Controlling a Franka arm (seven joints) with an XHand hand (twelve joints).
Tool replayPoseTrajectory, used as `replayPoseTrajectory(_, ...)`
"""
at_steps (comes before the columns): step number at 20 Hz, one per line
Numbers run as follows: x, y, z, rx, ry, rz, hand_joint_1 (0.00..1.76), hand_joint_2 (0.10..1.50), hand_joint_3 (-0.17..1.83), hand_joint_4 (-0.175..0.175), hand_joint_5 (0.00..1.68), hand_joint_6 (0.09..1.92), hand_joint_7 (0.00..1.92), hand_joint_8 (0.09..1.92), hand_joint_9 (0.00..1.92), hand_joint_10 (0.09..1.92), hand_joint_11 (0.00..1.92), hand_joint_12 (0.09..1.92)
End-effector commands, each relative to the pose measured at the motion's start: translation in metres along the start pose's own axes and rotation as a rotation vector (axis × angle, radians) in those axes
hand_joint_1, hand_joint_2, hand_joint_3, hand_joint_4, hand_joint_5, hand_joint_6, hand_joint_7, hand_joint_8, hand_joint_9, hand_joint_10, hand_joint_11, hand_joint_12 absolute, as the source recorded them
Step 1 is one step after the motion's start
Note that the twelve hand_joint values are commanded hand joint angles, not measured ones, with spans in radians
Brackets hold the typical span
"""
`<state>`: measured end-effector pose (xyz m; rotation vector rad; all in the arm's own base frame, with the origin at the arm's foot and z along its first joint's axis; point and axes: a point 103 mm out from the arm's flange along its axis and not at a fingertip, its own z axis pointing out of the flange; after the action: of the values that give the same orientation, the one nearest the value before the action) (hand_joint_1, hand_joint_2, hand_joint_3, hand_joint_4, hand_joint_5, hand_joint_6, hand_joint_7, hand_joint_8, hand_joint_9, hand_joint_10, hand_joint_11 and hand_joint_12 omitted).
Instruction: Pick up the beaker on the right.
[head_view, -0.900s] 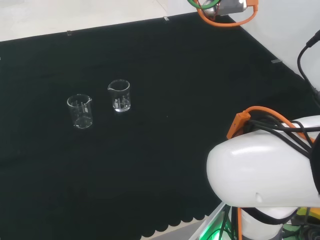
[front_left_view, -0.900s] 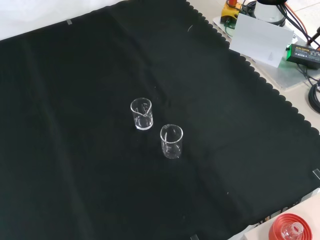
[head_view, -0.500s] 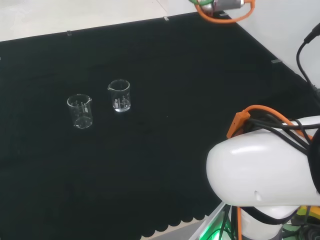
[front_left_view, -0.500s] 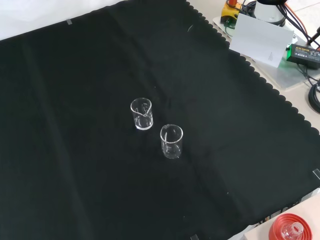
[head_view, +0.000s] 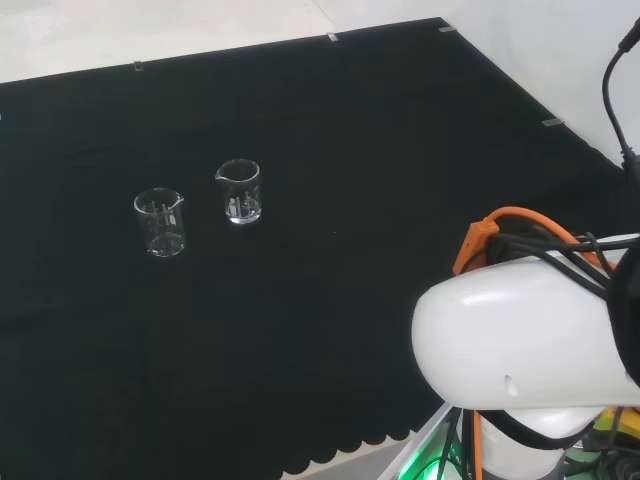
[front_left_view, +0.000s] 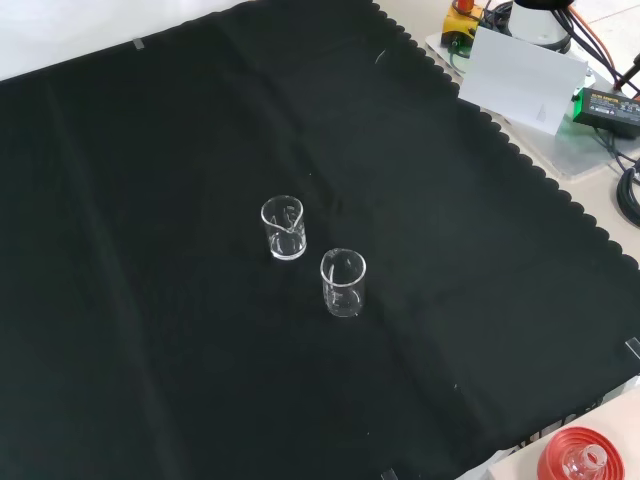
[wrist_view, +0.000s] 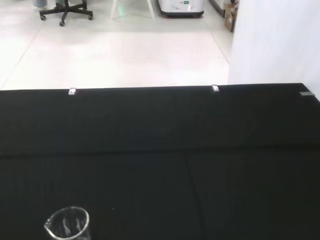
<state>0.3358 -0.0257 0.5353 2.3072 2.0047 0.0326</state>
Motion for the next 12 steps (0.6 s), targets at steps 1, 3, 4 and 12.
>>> replayPoseTrajectory(1, -0.021, 0.009, 0.019, 0.037, 0.014, 0.054, 0.13, 1.37, 0.06, -0.051, 0.18, 0.09, 0.06, 0.53, 0.06, 0.72, 0.0, 0.97)
replayPoseTrajectory(3, -0.021, 0.012, 0.023, 0.04, 0.015, 0.056, 0.15, 1.36, 0.06, -0.052, 0.18, 0.09, 0.06, 0.54, 0.06, 0.72, 0.0, 0.97)
replayPoseTrajectory(4, -0.021, 0.013, 0.025, 0.042, 0.021, 0.055, 0.16, 1.36, 0.06, -0.053, 0.18, 0.09, 0.06, 0.54, 0.06, 0.72, 0.0, 0.97)
replayPoseTrajectory(12, -0.021, 0.035, 0.065, 0.048, 0.079, 0.013, 0.37, 1.22, 0.0, -0.055, 0.19, 0.09, 0.07, 0.61, 0.1, 0.76, 0.0, 1.05)
